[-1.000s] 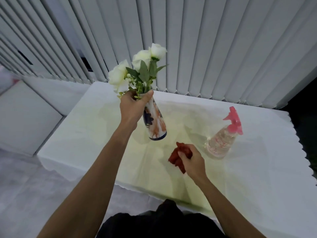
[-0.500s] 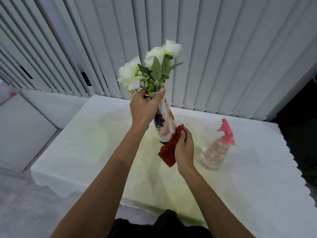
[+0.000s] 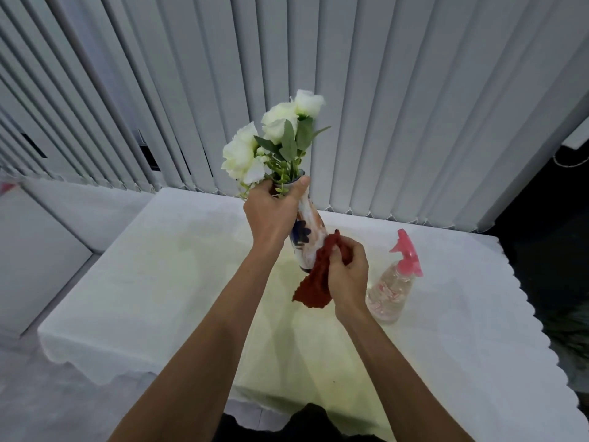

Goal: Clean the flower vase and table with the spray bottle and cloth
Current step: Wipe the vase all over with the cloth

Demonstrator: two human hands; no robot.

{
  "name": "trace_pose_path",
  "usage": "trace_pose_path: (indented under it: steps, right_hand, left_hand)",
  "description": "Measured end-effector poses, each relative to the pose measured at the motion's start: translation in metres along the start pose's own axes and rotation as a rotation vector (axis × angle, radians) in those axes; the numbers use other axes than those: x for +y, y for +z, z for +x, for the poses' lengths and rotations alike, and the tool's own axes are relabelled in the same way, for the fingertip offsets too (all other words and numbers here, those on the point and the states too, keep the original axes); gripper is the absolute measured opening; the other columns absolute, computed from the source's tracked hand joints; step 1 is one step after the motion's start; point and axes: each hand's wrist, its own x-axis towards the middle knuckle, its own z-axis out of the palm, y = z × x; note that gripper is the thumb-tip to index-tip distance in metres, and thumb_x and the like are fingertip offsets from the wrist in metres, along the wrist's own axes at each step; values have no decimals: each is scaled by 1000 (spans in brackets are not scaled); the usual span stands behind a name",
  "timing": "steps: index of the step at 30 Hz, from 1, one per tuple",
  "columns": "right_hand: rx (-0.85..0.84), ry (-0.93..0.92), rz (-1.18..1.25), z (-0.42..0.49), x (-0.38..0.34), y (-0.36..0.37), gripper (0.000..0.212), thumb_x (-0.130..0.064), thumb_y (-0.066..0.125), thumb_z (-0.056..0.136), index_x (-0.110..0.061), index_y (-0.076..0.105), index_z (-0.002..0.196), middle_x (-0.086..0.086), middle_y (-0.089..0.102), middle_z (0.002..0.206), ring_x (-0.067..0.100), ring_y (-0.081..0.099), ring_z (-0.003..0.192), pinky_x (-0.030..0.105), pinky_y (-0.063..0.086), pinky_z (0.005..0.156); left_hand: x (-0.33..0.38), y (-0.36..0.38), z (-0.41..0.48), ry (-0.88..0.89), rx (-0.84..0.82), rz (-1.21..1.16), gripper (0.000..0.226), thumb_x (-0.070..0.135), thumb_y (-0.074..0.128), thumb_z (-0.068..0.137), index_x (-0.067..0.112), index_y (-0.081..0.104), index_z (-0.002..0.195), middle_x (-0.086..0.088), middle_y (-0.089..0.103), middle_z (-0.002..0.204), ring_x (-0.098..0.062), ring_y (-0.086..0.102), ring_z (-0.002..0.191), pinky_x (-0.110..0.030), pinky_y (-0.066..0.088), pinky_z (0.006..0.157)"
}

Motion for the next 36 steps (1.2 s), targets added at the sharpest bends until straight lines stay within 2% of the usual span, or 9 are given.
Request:
trace_pose_path:
  steps: [6,13,15,20,25,28,31,33,36]
  right_hand:
    - [-88,-451,-214,-23,0,7,51,7,69,85,-20,64,128,-12,57,146,-6,44,138,29,37,120]
    - [43,-25,268,-1,-18,6,23,-7,70,96,-29,72,103,-5,75,113,23,68,120,32,57,100]
    - [36,-175,106,-10,-20,8,23,-10,71,94,-24,73,112,-5,72,127,16,65,124,37,52,111]
    - [-89,-668,-218,-31,-20,25,41,8,72,85,-13,63,119,-8,51,154,10,39,151,19,34,121]
    - [-123,-804,-280,-26,-27,24,37,4,71,91,-13,54,119,-5,48,159,16,35,155,22,35,122]
    - [-69,-523,-188,-18,-38,15,49,-10,83,83,-24,53,118,-12,58,146,2,62,125,14,51,100]
    - [-59,-273,18,-13,-41,10,43,-11,85,82,-22,59,113,-11,69,112,-13,68,86,1,49,63]
    - [-26,-352,-60,-15,-38,12,43,-16,86,82,-35,59,109,-8,72,110,-9,69,85,4,53,65]
    - [-89,-551,-170,-21,-41,22,47,-19,84,84,-43,56,115,-6,69,133,19,77,98,40,66,78]
  left_hand:
    - [2,1,-1,67,56,24,36,51,74,81,17,76,91,7,73,81,-15,69,85,-38,56,87]
    - [14,-6,5,106,91,-14,39,54,75,79,19,75,95,5,76,90,-17,70,93,-40,56,92]
    - [16,-8,7,100,95,-23,38,54,75,79,20,76,95,5,76,91,-17,70,93,-40,56,92]
    - [20,-9,7,165,80,2,34,50,75,82,17,75,89,7,73,81,-14,69,83,-35,57,81]
    - [21,-16,11,165,57,-19,38,52,74,82,17,77,93,6,76,82,-12,70,82,-32,57,80]
    - [21,-20,17,132,44,-57,36,54,75,80,19,76,89,6,76,83,-13,71,84,-36,59,83]
    - [19,-23,22,78,29,-103,31,62,76,72,33,71,80,8,77,84,-14,73,88,-44,62,82]
    - [16,-23,25,52,23,-120,32,67,76,68,36,69,75,8,77,83,-15,74,86,-47,63,78]
    - [19,-21,24,72,0,-113,32,63,77,72,31,74,80,8,76,79,-11,73,82,-39,61,77]
